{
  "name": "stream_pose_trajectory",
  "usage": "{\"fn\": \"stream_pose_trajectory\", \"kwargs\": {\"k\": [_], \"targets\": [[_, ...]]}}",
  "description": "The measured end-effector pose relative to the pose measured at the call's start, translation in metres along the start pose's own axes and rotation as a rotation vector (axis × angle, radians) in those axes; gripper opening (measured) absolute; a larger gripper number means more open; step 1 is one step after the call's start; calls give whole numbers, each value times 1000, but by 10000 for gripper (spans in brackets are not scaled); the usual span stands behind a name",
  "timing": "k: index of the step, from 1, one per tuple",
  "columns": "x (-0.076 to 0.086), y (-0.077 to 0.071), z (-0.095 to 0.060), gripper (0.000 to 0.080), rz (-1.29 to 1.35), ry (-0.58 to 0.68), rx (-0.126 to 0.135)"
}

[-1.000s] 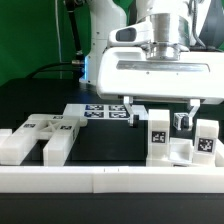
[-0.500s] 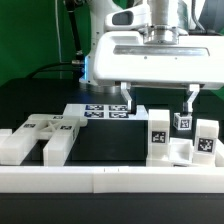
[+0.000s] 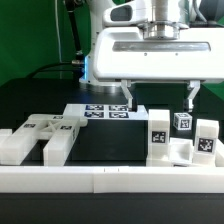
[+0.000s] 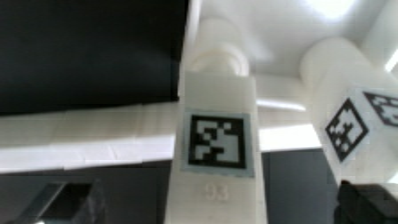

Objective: Assemble chair

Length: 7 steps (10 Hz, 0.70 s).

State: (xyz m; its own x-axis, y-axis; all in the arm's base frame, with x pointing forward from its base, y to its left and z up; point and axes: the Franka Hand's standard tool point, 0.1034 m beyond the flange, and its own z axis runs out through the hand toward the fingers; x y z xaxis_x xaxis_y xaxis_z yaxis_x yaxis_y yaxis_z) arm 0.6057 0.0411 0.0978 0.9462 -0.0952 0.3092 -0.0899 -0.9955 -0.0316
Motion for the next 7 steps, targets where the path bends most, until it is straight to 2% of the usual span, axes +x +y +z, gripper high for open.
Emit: {"fn": "stream_pose_trajectory", "kwargs": {"k": [1, 5, 7], "targets": [[4, 1, 1, 649, 5, -41, 4], [3, 2, 5, 649, 22, -335, 33], [8, 3, 9, 649, 23, -342, 32]]}}
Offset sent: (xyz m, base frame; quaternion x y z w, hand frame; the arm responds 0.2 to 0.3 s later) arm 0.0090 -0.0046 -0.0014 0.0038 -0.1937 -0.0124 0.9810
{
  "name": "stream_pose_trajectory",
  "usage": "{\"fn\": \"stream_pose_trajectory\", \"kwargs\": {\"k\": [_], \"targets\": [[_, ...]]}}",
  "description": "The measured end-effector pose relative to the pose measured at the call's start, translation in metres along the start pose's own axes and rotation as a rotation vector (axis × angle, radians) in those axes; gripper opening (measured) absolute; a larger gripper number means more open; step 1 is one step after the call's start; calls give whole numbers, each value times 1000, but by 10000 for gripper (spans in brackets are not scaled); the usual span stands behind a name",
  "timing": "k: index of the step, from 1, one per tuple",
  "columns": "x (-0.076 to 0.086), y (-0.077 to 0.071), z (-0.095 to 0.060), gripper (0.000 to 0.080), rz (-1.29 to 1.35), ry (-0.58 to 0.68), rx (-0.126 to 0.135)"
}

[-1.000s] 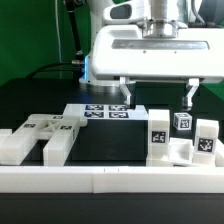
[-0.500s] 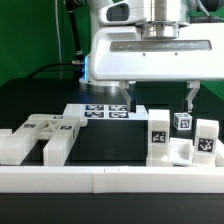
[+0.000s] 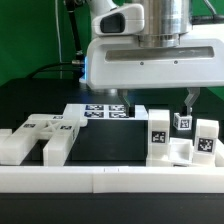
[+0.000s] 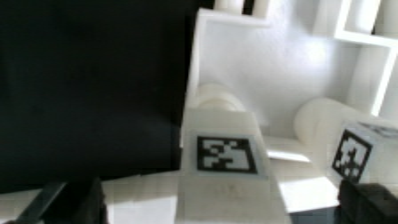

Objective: Assemble chair

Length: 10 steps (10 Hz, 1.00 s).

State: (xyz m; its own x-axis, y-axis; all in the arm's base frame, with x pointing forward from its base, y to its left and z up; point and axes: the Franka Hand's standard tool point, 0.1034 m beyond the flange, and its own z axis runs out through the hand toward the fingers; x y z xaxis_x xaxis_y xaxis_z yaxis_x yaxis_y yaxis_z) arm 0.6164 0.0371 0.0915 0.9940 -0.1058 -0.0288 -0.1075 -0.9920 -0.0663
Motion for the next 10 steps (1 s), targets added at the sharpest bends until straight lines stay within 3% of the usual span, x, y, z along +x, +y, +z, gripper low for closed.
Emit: {"fn": "stream_pose_trajectory", "kwargs": {"k": [5, 6, 7, 9, 10], "targets": [[4, 3, 1, 649, 4, 3, -2], [4, 3, 1, 526, 4, 3, -2], [4, 3, 2, 526, 4, 2, -2], [4, 3, 2, 292, 13, 3, -2], [4, 3, 2, 292, 29, 3, -2]]}}
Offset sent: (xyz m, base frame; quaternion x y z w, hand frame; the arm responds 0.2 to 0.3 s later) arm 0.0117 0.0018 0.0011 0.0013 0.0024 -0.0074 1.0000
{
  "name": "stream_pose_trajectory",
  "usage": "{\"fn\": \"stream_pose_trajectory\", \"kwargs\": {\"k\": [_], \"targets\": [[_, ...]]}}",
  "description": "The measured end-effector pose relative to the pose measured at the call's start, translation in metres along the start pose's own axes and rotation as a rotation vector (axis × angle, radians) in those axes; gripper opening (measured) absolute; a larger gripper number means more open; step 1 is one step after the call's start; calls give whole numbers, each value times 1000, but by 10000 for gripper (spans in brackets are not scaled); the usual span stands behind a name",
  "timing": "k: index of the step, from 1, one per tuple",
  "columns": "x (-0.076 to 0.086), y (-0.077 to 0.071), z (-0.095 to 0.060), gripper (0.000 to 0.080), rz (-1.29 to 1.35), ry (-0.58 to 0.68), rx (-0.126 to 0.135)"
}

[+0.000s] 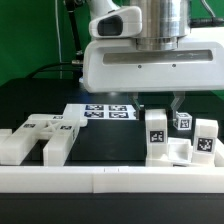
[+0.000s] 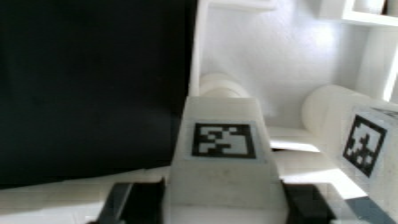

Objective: Assemble chair

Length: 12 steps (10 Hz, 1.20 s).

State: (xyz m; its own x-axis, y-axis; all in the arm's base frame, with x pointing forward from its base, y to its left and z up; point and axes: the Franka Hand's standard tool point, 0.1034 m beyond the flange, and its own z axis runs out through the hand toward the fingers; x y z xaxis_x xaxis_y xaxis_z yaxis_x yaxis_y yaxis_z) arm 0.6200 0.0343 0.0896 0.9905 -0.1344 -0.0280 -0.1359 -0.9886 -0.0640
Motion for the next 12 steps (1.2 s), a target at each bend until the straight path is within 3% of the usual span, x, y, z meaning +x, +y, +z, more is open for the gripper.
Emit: {"fn": "stream_pose_trajectory", "kwargs": {"k": [3, 12], "targets": [[0, 0, 0, 293, 74, 0, 1], [-5, -16, 2, 294, 952, 6, 5]]}}
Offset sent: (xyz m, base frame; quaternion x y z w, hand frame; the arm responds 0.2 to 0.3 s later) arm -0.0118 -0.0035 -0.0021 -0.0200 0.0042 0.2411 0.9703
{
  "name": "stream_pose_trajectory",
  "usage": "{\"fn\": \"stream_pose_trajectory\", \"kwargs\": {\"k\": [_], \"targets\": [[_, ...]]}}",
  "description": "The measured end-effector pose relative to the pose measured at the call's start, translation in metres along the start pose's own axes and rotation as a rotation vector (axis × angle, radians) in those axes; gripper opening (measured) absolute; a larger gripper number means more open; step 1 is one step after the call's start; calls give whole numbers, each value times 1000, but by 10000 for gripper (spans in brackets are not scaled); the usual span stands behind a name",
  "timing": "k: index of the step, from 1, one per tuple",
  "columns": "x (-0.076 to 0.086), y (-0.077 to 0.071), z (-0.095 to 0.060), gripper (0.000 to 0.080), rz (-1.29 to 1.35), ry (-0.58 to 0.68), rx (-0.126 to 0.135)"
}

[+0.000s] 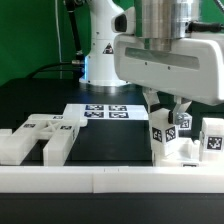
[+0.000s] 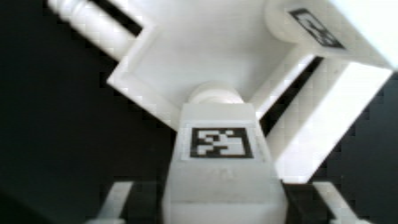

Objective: Assemble chair

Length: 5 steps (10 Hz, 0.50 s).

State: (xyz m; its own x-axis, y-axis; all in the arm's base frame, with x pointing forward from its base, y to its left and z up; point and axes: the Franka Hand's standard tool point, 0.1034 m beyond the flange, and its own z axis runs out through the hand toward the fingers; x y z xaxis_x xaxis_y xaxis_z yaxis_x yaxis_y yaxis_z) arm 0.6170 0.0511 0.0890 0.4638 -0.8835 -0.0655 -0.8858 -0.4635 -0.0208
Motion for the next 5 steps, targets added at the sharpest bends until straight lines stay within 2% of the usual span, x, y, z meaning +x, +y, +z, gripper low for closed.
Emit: {"fn": "stream_pose_trajectory", "kwargs": {"k": [5], "targets": [[-1, -2, 0, 294, 271, -5, 10]]}}
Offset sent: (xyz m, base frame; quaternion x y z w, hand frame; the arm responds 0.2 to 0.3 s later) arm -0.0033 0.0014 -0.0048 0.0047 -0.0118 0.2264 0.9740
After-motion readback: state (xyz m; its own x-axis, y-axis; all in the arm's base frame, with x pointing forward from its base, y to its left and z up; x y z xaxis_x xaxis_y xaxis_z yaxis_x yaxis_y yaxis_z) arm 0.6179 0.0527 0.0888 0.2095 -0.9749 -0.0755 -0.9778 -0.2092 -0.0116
